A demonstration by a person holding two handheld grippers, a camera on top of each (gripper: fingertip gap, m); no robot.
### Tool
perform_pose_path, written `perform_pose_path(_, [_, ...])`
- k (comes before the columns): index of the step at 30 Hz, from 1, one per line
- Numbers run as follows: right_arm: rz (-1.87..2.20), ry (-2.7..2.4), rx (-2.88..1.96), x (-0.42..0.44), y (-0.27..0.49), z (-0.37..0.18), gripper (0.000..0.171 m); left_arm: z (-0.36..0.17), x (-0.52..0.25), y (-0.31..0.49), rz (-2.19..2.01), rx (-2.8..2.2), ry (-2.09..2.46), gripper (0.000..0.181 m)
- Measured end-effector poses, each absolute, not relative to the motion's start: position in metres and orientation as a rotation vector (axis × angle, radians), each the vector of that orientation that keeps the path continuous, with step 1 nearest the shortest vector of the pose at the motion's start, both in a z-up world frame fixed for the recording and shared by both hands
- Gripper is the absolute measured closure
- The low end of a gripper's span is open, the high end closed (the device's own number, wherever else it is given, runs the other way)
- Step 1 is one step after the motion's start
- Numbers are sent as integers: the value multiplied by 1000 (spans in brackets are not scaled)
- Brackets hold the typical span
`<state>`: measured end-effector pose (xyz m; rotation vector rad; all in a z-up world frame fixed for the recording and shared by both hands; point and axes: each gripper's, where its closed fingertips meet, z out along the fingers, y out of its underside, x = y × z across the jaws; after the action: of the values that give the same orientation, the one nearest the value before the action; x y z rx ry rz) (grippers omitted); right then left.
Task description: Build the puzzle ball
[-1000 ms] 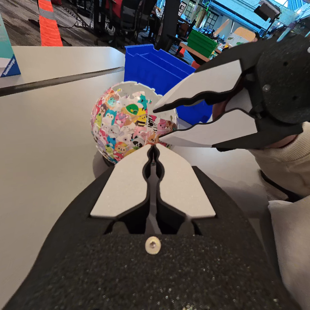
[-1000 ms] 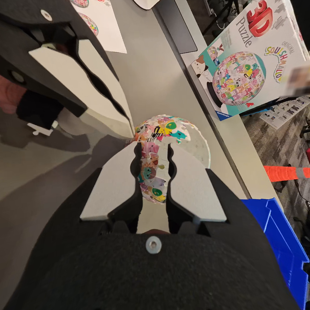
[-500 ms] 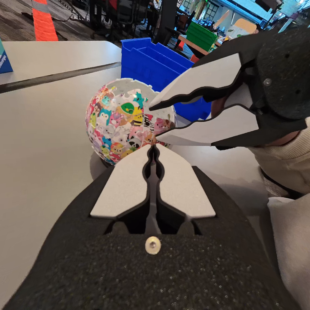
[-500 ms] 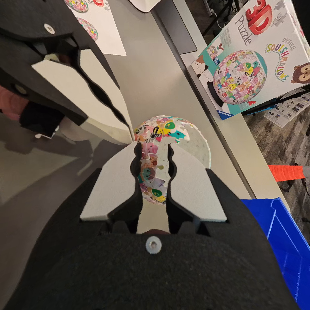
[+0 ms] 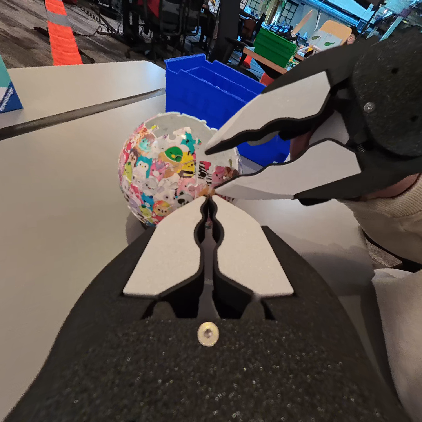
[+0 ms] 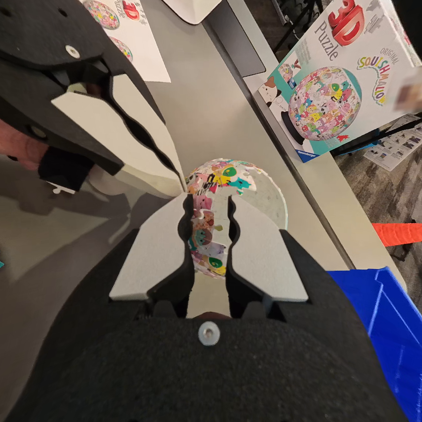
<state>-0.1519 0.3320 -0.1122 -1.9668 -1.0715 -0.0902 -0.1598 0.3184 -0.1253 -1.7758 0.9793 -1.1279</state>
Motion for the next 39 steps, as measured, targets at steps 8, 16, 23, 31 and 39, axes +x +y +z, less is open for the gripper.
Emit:
perform_pose_path(8, [87, -954, -2012, -149, 334, -103, 144, -122, -162, 320, -1121, -1765, 971, 181])
perform_pose_path(16, [47, -982, -2007, -149, 330, -105, 145, -122, -158, 320, -1129, -1768, 977, 181])
perform_pose_path(23, [44, -984, -1997, -149, 328, -105, 145, -115, -159, 324, -1109, -1742, 961, 181])
perform_pose_path(31, [66, -964, -2005, -142, 331, -101, 145, -110, -162, 326, -1093, -1734, 963, 181])
perform_pose_path(39, [173, -980, -2061, -135, 320, -110, 145, -111, -158, 326, -1105, -1736, 973, 181])
